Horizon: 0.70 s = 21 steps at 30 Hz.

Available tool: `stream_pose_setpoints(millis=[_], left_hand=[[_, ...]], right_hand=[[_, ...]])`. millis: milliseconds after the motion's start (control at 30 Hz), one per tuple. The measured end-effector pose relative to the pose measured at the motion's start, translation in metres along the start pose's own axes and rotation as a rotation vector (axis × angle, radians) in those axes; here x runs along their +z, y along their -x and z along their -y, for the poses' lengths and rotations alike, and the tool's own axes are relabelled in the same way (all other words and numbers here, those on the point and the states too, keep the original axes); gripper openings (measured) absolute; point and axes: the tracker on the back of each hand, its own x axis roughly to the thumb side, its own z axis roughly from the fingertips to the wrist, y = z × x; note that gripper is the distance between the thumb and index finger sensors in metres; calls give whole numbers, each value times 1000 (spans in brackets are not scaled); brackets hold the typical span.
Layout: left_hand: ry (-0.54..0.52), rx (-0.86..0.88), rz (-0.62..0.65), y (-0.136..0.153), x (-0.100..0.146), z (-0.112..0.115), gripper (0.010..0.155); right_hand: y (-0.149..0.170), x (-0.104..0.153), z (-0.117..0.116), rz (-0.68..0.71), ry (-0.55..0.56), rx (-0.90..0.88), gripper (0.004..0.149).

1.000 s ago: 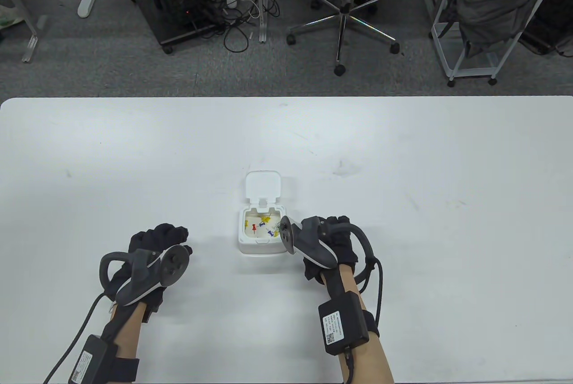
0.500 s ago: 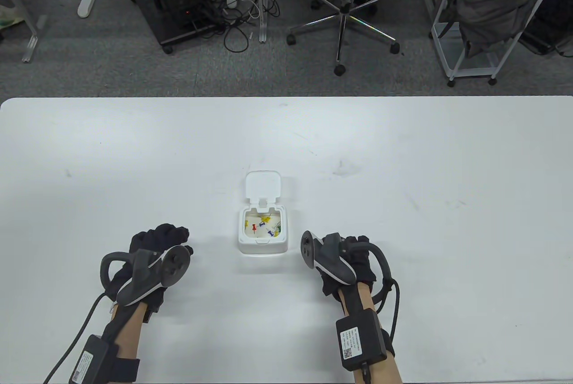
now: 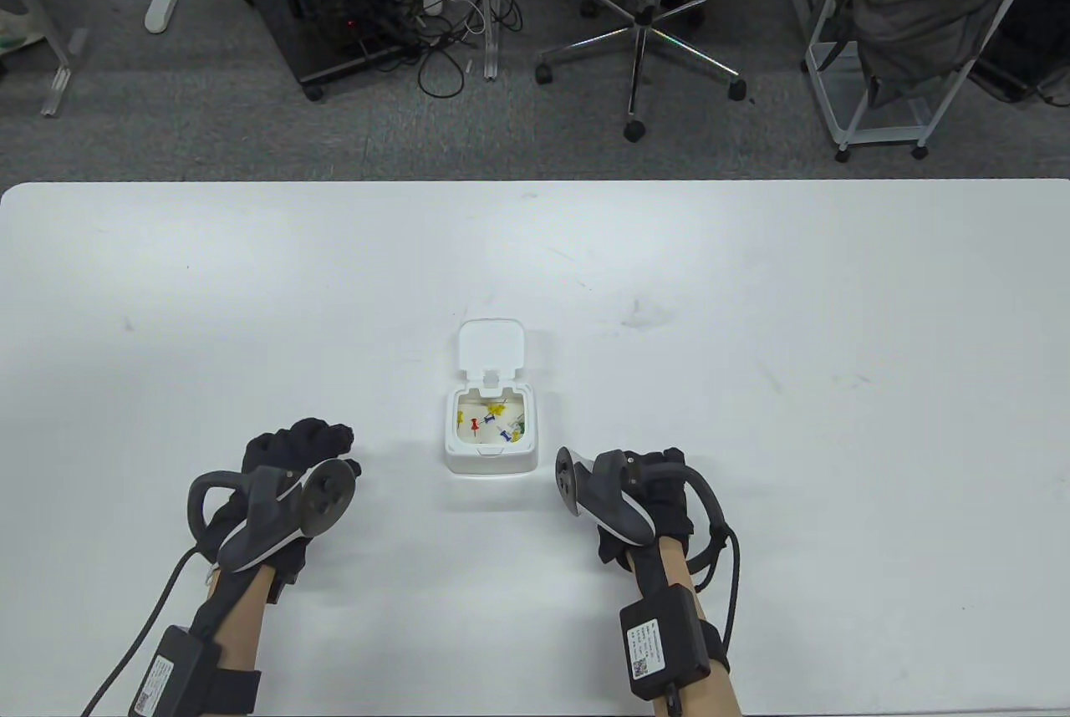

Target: Press to open box and store push pins

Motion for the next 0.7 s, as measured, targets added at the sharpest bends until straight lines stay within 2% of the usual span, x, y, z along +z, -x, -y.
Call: stream_pose_setpoints(millis=[167, 533, 700], left_hand=[[2, 2, -1, 0, 0, 0, 50], [4, 0, -1, 0, 0, 0, 50], [-9, 3, 6, -1, 0, -2, 50]], right_hand=[[-5, 0, -2, 7, 40, 55, 44], [-6, -8, -2, 31, -1, 63, 43], [-6, -13, 0, 35, -9, 7, 43]])
